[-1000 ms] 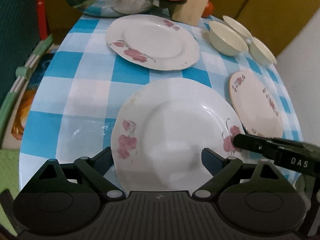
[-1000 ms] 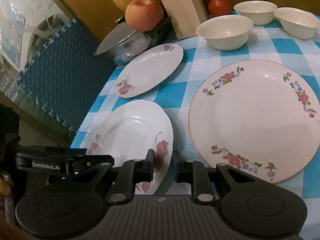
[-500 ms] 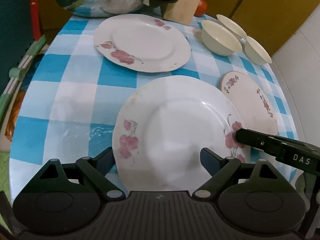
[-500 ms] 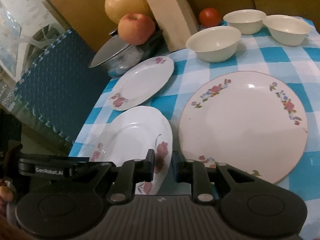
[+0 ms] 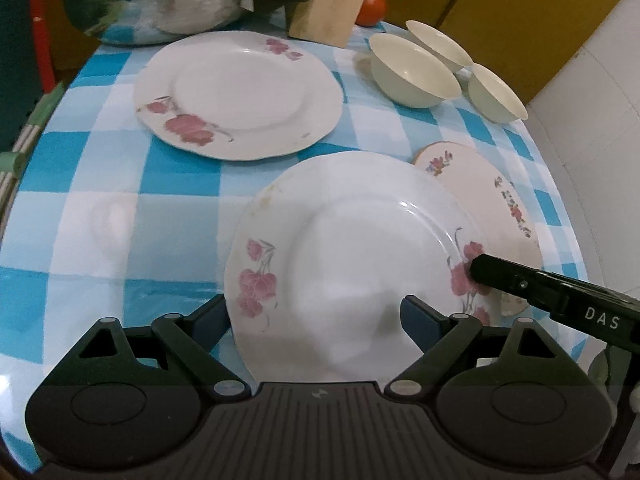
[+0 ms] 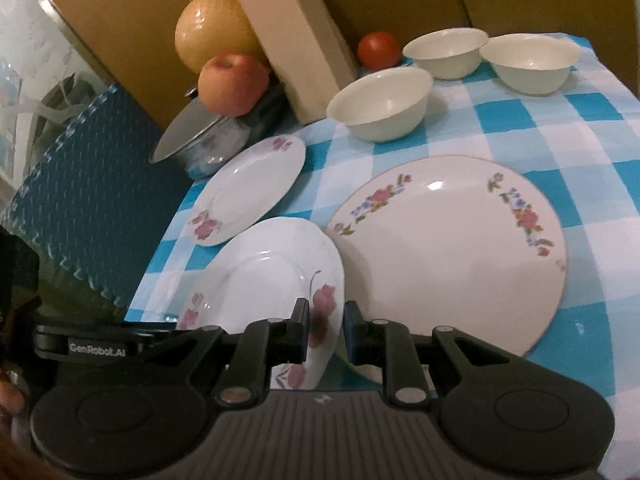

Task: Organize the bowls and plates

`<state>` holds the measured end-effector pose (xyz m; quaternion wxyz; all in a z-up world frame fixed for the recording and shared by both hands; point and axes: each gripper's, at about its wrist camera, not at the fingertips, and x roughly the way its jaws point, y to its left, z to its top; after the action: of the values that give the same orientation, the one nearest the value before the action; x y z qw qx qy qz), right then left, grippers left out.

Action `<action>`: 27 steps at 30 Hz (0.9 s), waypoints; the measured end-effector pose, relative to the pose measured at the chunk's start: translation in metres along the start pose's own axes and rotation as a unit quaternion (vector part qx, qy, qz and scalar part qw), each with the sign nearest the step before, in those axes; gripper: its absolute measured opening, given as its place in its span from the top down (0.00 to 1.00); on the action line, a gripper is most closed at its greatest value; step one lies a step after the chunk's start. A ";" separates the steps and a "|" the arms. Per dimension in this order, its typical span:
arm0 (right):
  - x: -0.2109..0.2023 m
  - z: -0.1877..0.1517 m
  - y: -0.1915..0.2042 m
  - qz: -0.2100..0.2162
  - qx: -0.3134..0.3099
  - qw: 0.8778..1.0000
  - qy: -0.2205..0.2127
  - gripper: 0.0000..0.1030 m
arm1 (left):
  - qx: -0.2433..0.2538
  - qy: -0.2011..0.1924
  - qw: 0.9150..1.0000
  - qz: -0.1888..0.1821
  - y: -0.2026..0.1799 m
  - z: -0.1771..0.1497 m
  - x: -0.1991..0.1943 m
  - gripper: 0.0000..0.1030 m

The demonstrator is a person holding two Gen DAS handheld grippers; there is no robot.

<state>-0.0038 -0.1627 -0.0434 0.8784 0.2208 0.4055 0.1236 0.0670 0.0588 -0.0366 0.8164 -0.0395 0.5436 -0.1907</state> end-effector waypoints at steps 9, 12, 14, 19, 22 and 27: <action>-0.008 0.004 -0.013 -0.013 0.017 1.000 -0.015 0.87 | 0.000 0.001 1.000 -0.019 -0.012 0.009 0.010 0.10; -0.010 0.004 -0.019 -0.020 0.024 0.999 -0.018 0.87 | 0.008 0.001 1.000 -0.021 -0.018 0.012 0.013 0.10; -0.012 0.006 -0.022 -0.024 0.028 0.999 -0.022 0.86 | 0.010 0.001 1.000 -0.025 -0.021 0.014 0.016 0.10; -0.015 0.008 -0.030 -0.028 0.039 0.998 -0.029 0.87 | 0.011 -0.003 0.999 -0.032 -0.027 0.019 0.020 0.10; -0.016 0.010 -0.034 -0.032 0.046 0.998 -0.032 0.87 | 0.015 -0.009 0.999 -0.033 -0.031 0.022 0.020 0.10; -0.017 0.011 -0.040 -0.040 0.055 0.997 -0.035 0.87 | 0.018 -0.015 0.999 -0.037 -0.039 0.026 0.023 0.10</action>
<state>-0.0044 -0.2080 -0.0455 0.8828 0.2566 0.3891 0.0582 0.0881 0.0112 -0.0352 0.8173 -0.0475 0.5260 -0.2304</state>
